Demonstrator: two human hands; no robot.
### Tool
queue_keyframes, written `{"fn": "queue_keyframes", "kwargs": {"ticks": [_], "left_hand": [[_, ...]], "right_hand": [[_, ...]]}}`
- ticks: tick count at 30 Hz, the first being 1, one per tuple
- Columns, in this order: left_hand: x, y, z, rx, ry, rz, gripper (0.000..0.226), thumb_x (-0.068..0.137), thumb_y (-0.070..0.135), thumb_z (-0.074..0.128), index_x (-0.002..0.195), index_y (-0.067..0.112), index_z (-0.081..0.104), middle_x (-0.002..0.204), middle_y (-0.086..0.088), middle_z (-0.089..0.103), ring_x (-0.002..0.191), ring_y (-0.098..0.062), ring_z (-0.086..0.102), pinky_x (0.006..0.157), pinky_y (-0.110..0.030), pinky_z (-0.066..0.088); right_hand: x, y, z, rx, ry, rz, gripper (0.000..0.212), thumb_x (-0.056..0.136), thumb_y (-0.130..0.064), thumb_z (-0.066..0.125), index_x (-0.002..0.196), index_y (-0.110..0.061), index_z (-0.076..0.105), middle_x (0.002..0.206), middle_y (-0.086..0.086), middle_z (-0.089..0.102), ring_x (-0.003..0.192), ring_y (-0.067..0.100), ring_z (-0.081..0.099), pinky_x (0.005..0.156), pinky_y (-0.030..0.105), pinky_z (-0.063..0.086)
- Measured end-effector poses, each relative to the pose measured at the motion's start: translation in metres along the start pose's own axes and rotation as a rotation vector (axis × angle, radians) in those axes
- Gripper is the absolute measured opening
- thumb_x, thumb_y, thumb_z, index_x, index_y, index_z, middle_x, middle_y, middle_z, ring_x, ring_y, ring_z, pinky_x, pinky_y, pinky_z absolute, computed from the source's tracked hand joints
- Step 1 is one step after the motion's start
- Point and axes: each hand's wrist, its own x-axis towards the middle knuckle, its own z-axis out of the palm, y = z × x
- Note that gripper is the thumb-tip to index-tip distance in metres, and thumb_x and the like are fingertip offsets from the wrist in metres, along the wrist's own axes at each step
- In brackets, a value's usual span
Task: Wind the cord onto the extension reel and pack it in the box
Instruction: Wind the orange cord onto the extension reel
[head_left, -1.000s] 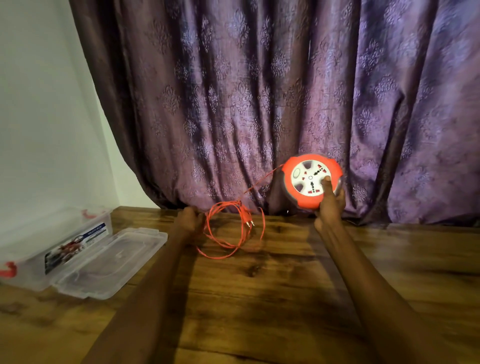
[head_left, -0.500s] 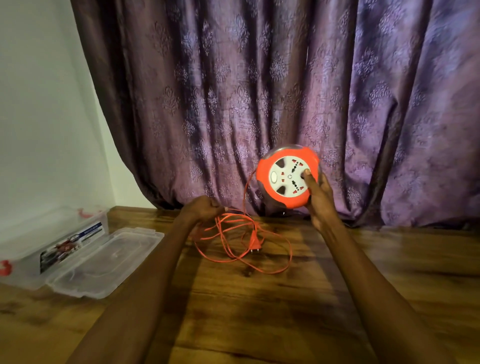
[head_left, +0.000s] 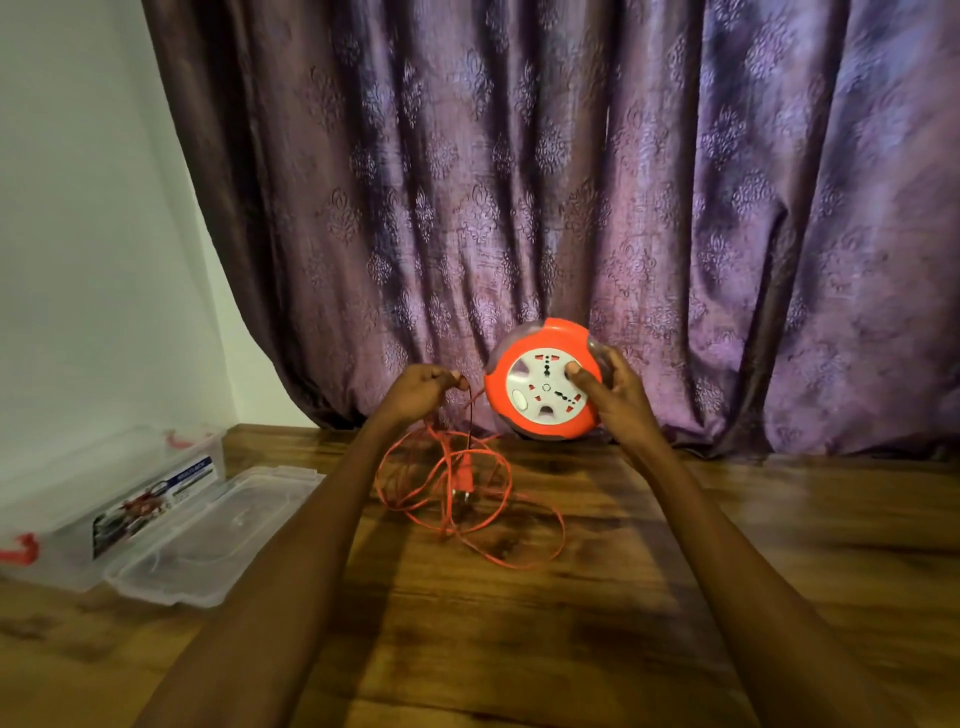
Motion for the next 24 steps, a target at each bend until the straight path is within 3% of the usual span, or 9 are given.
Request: {"fn": "queue_keyframes", "kwargs": {"ticks": [4,8,13,15,19,24], "left_hand": [[-0.003,-0.001,-0.01,-0.409,0.061,-0.116,0.03,0.103,0.016,0.04,0.1,0.01,0.069,0.042,0.006,0.033,0.032,-0.006,0.021,0.037,-0.011,0.02],[-0.006,0.008,-0.026,-0.706,0.055,-0.182,0.031,0.103,0.014,0.033,0.099,0.011,0.063,0.046,0.008,0.044,0.031,-0.002,0.026,0.034,-0.013,0.022],[-0.009,0.024,-0.031,-0.53,-0.176,-0.22,0.028,0.099,0.016,0.04,0.099,0.011,0.068,0.079,0.004,0.074,0.044,-0.006,0.052,0.041,-0.017,0.042],[-0.008,0.029,-0.029,-0.447,-0.239,-0.264,0.029,0.097,0.017,0.04,0.093,0.009,0.068,0.079,0.001,0.075,0.045,-0.008,0.054,0.04,-0.017,0.043],[-0.005,0.034,-0.022,-0.265,-0.235,-0.274,0.032,0.095,0.022,0.037,0.074,0.013,0.061,0.075,-0.002,0.075,0.046,-0.012,0.056,0.041,-0.018,0.04],[-0.005,0.027,-0.016,-0.412,-0.263,-0.315,0.031,0.099,0.02,0.034,0.084,0.011,0.06,0.075,-0.006,0.077,0.052,-0.014,0.067,0.048,-0.021,0.052]], "right_hand": [[-0.003,0.005,-0.009,-0.018,-0.002,0.012,0.037,0.091,-0.015,0.069,0.126,-0.019,0.058,0.133,0.009,0.064,0.115,0.017,0.061,0.103,0.043,0.05],[-0.006,0.01,-0.016,0.007,0.0,0.056,0.039,0.092,-0.015,0.068,0.129,-0.011,0.059,0.129,0.013,0.066,0.108,0.018,0.063,0.102,0.052,0.05],[-0.007,0.009,-0.011,0.1,-0.089,0.129,0.044,0.094,-0.011,0.064,0.136,-0.011,0.055,0.129,0.013,0.067,0.108,0.02,0.065,0.098,0.045,0.053],[-0.008,0.008,-0.007,0.126,-0.119,0.132,0.045,0.094,-0.009,0.063,0.138,-0.01,0.054,0.129,0.013,0.067,0.109,0.02,0.065,0.095,0.039,0.055],[-0.008,0.009,-0.002,0.149,-0.139,0.131,0.046,0.094,-0.006,0.062,0.138,-0.007,0.053,0.13,0.015,0.065,0.111,0.021,0.064,0.098,0.04,0.053],[-0.01,0.014,-0.007,0.19,-0.135,0.164,0.052,0.088,-0.015,0.068,0.138,-0.01,0.054,0.13,0.013,0.066,0.113,0.022,0.063,0.105,0.047,0.048]]}}
